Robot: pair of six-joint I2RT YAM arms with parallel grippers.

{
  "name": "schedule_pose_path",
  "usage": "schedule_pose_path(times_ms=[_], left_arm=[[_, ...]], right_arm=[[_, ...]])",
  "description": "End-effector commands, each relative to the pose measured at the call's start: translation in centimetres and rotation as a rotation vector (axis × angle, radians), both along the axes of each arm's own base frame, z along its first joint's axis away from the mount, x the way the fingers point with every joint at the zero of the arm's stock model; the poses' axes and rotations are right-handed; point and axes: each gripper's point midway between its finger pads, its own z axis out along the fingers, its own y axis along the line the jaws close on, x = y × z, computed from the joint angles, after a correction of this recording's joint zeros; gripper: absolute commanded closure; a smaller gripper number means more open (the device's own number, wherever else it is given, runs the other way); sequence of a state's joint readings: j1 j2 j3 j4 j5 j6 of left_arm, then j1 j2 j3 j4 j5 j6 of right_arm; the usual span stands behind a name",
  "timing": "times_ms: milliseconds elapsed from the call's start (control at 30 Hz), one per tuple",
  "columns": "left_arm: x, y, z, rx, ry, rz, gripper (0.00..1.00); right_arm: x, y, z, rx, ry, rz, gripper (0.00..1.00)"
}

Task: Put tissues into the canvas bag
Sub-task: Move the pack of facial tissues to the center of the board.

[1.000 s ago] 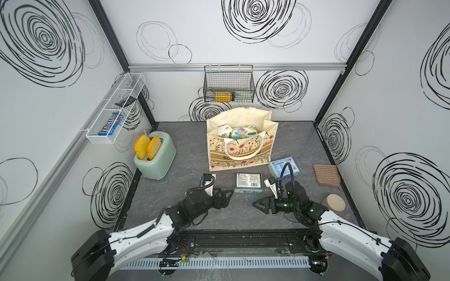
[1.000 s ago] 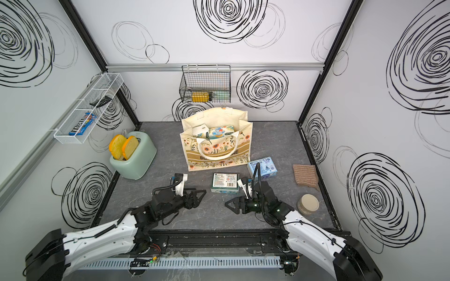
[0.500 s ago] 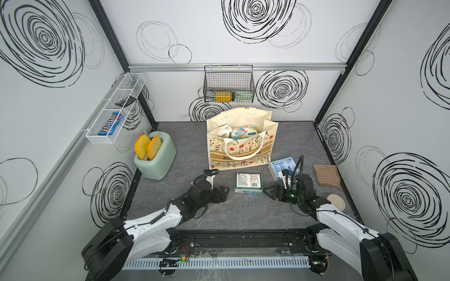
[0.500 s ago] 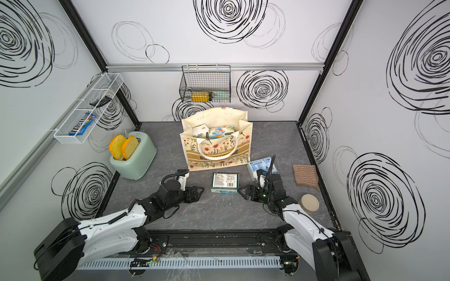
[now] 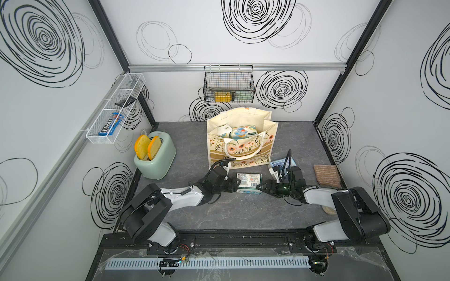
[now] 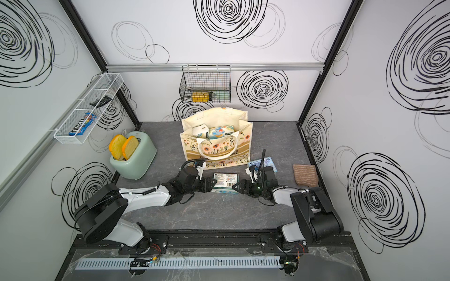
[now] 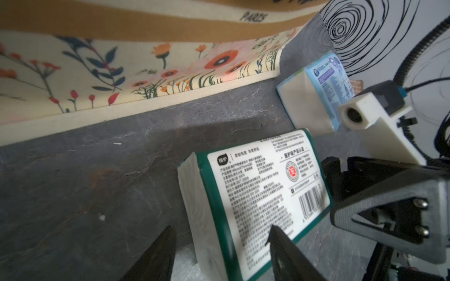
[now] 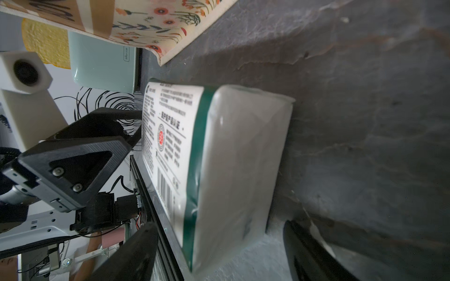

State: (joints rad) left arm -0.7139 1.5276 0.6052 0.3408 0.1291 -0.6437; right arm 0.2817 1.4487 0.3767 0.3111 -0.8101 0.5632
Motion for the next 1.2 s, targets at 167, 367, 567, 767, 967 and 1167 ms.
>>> schedule_pose_path(times_ms=[167,367,567,767,967,1167], left_arm=[[0.1,-0.6,0.0,-0.049,0.011,-0.044,0.77],[-0.8,-0.2,0.3,-0.060,0.022,-0.055,1.00],[-2.5,2.2,0.1,-0.048,0.026,-0.039,1.00],[-5.1,5.1,-0.6,-0.020,0.033,-0.018,1.00],[-7.1,7.6,-1.9,-0.002,0.046,0.037,1.00],[-8.4,9.3,-4.0,-0.007,0.071,0.084,1.00]], right_arm=[[-0.3,1.0,-0.3,0.012,-0.011,0.056,0.15],[-1.4,1.8,-0.5,0.002,-0.014,0.098,0.15],[-2.1,1.4,-0.1,-0.009,-0.038,0.114,0.14],[-3.0,1.6,0.8,0.003,-0.075,0.145,0.10],[-6.1,3.5,-0.4,0.044,-0.012,0.249,0.08],[-7.4,5.1,-1.0,0.076,0.022,0.258,0.07]])
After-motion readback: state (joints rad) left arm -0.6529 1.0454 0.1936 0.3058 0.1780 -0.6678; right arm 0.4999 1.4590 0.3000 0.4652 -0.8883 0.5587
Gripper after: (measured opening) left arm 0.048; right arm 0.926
